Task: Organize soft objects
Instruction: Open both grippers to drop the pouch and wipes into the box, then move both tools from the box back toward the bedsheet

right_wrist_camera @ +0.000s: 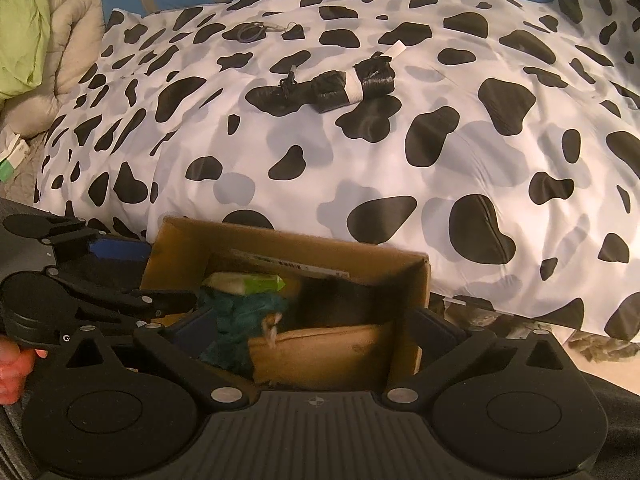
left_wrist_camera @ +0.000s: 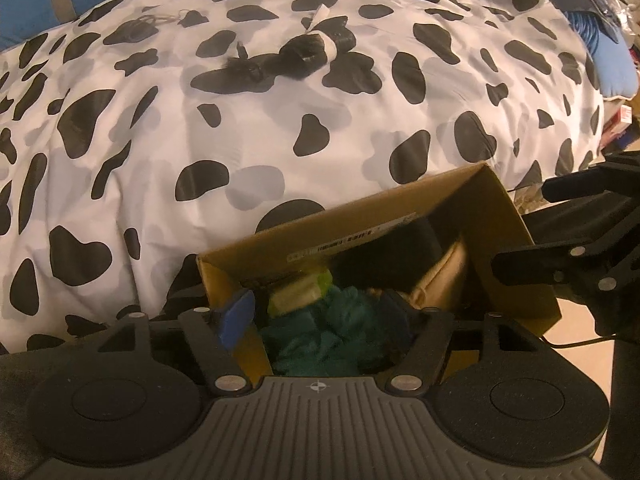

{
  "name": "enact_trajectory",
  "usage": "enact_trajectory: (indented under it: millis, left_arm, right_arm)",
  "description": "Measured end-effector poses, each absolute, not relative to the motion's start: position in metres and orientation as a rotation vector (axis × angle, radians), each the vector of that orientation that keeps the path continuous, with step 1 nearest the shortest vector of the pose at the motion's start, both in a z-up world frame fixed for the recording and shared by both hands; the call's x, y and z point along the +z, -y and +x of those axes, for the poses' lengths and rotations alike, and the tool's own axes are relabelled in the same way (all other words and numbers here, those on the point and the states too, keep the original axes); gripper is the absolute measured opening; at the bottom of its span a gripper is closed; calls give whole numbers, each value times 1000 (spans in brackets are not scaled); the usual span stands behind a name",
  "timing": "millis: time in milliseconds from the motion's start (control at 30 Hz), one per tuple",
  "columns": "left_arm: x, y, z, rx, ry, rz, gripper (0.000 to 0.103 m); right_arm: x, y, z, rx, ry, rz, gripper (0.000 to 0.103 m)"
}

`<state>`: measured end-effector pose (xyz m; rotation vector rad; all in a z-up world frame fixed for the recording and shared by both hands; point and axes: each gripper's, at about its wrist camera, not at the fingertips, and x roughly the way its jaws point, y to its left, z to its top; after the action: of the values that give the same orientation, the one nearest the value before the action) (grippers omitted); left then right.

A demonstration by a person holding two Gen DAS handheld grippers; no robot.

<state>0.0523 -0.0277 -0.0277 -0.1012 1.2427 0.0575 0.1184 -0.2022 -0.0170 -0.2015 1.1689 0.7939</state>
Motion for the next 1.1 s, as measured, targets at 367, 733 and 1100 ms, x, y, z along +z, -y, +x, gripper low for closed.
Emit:
enact_trajectory:
  millis: [367, 733, 1100]
  left_arm:
    - [-28, 26, 53, 67, -1245, -105, 68]
    - [-28, 25, 53, 77, -1241, -113, 68]
    - [-24, 22, 52, 95, -1203, -118, 68]
  right_arm:
    - [-18, 202, 119, 791, -1170, -212, 103]
    - [-19, 203, 120, 766, -1164, -218, 103]
    - [-14, 205, 121, 740, -1128, -214, 103]
